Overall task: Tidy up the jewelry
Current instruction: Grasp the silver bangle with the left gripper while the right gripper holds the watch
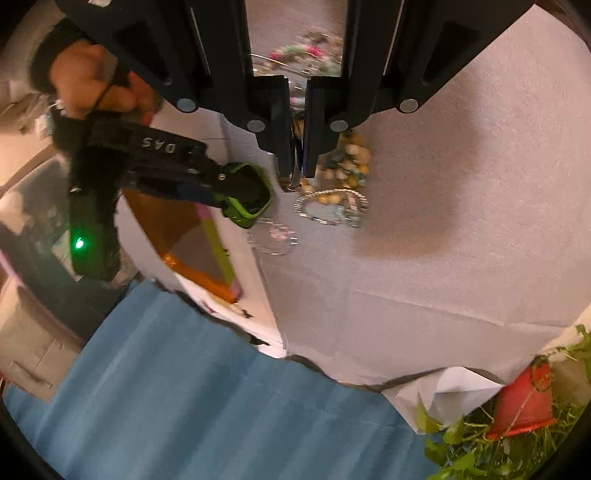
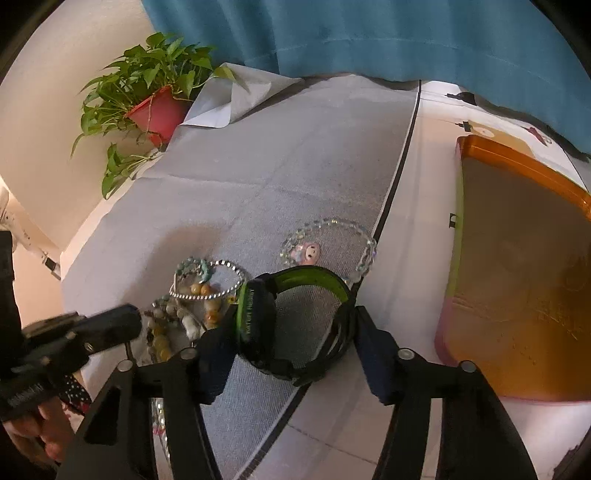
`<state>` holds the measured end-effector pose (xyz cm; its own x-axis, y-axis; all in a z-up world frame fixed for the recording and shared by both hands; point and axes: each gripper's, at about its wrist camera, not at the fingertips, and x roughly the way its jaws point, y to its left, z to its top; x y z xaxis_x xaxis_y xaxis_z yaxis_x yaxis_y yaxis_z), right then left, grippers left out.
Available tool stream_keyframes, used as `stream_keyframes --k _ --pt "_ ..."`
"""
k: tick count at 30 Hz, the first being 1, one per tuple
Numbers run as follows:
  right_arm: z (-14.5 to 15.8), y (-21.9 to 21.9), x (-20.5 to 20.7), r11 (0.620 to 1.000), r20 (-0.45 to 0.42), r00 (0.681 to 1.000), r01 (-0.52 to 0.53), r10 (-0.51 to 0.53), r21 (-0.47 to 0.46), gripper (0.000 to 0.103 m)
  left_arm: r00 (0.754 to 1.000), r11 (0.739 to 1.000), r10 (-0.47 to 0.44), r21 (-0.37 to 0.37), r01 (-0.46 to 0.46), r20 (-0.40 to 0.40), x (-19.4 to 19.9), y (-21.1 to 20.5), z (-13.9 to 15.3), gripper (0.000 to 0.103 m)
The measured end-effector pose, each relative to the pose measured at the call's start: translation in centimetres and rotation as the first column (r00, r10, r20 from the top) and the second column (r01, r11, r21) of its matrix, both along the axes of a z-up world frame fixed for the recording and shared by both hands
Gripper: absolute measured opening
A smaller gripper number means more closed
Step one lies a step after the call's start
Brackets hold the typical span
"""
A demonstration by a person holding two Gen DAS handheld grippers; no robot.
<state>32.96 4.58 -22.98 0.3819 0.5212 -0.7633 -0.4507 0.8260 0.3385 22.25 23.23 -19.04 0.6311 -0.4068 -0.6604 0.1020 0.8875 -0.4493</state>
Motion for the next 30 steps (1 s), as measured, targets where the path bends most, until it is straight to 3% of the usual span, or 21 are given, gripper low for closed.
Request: stream_keyframes --k 5,7,9,11,13,14,15,17,20,26,29,30 --pt "3.0 -3.8 -2.8 0.999 0.05 0.998 0.029 -0.03 0.02 0.054 0.999 0.987 -0.043 -0.151 0.046 0.022 -1.4 -1.4 2.1 0.0" --pt "3.7 -6.5 -4.4 0.999 0.049 0.997 0.052 -0.052 0.004 0.054 0.995 0.98 -0.093 -0.17 0.099 0.043 -2.0 -3.3 3.6 0.0" --pt "3.7 -9.2 -6.0 0.996 0.053 0.995 0.084 -0.081 -0.043 0.054 0.991 0.986 -0.112 -0.114 0.12 0.071 -2.4 -5.2 4.8 0.0" --pt "3.3 -11.9 -7.6 0.987 0.064 0.992 0.118 -0.112 -0.111 0.054 0.995 0.997 -0.075 0.006 0.075 0.07 -2.6 -6.5 5.1 0.0" --pt "2.5 -13.7 -8.4 0.98 0.062 0.989 0.139 -0.131 -0.143 0.054 0.996 0.992 -0.052 0.119 0.042 0.078 -2.9 -7.2 4.6 0.009" --pt "1.9 -14.5 -8.7 0.977 0.054 0.989 0.147 -0.14 -0.157 0.054 0.997 0.984 -0.054 0.171 0.043 0.056 -2.8 -7.5 4.0 0.024" --pt "1.4 -15.1 -8.8 0.973 0.049 0.988 0.154 -0.148 -0.172 0.054 0.998 0.971 -0.065 0.232 0.06 0.014 -2.7 -8.1 3.3 0.051" --pt "0.5 -16.0 -9.0 0.972 0.044 0.986 0.167 -0.162 -0.163 0.054 0.996 0.952 -0.083 0.294 0.089 -0.033 -2.9 -9.2 2.2 0.074" --pt "0.5 -15.8 -9.0 0.969 0.073 0.985 0.168 -0.157 -0.179 0.055 0.997 0.929 -0.079 0.363 0.078 -0.01 -3.6 -10.5 1.6 0.077" --pt "0.6 -14.7 -8.6 0.97 0.098 0.988 0.14 -0.122 -0.197 0.055 0.987 0.933 -0.136 0.325 0.155 -0.081 -2.3 -11.5 0.2 0.075" --pt "0.4 -14.8 -8.7 0.973 0.103 0.987 0.14 -0.122 -0.186 0.056 0.983 0.917 -0.11 0.367 0.157 -0.146 -0.9 -11.8 -1.4 0.074" --pt "0.4 -14.9 -8.7 0.974 0.101 0.987 0.143 -0.126 -0.178 0.056 0.986 0.907 -0.11 0.392 0.152 -0.126 -0.9 -12.0 -1.5 0.076"
